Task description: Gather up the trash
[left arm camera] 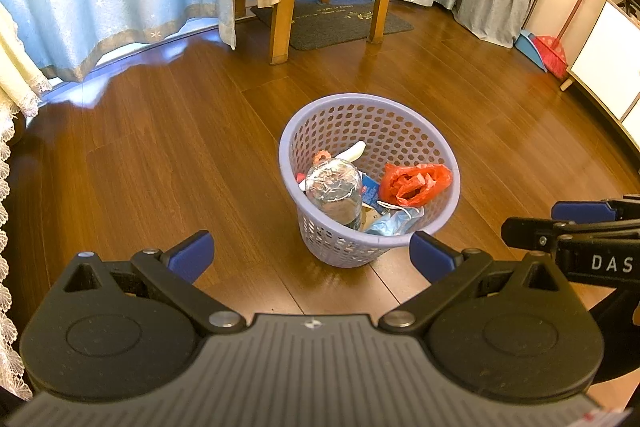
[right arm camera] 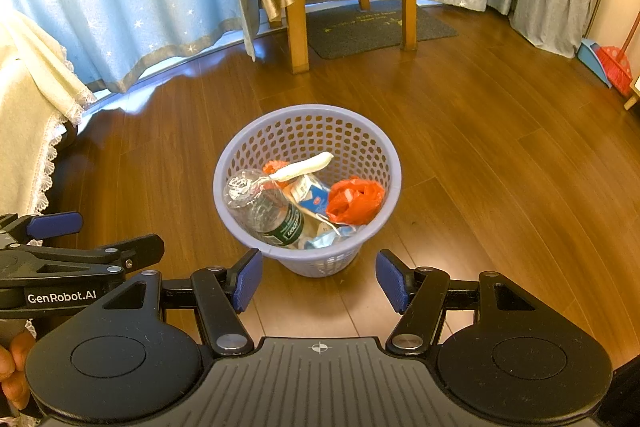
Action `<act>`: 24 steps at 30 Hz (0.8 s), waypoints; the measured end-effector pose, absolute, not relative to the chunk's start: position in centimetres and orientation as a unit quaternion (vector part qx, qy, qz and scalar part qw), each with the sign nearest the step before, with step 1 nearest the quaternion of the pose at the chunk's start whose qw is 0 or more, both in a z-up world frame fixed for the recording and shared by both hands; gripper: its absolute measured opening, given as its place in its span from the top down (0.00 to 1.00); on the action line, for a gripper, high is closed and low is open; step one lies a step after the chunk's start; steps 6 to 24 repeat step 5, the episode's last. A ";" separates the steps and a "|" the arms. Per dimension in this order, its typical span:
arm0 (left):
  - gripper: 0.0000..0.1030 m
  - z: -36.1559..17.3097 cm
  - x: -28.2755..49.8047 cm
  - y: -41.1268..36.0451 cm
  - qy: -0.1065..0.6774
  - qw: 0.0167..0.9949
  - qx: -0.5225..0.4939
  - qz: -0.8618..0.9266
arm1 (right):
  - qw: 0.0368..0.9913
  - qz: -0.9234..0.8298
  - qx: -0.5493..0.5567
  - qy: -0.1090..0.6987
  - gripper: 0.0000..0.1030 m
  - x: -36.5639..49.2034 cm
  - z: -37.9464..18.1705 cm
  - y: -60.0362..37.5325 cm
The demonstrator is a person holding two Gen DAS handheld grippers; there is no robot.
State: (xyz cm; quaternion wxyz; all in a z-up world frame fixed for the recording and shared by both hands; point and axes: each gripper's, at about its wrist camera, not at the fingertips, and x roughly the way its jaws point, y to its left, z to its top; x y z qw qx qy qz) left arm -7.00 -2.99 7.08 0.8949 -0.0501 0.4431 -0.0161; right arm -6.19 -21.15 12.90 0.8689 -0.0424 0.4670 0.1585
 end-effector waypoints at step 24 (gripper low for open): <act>0.01 7.2 -7.1 -3.1 0.434 0.899 -0.053 -0.018 | 0.869 0.158 -0.041 0.467 0.42 -6.1 12.8 -21.2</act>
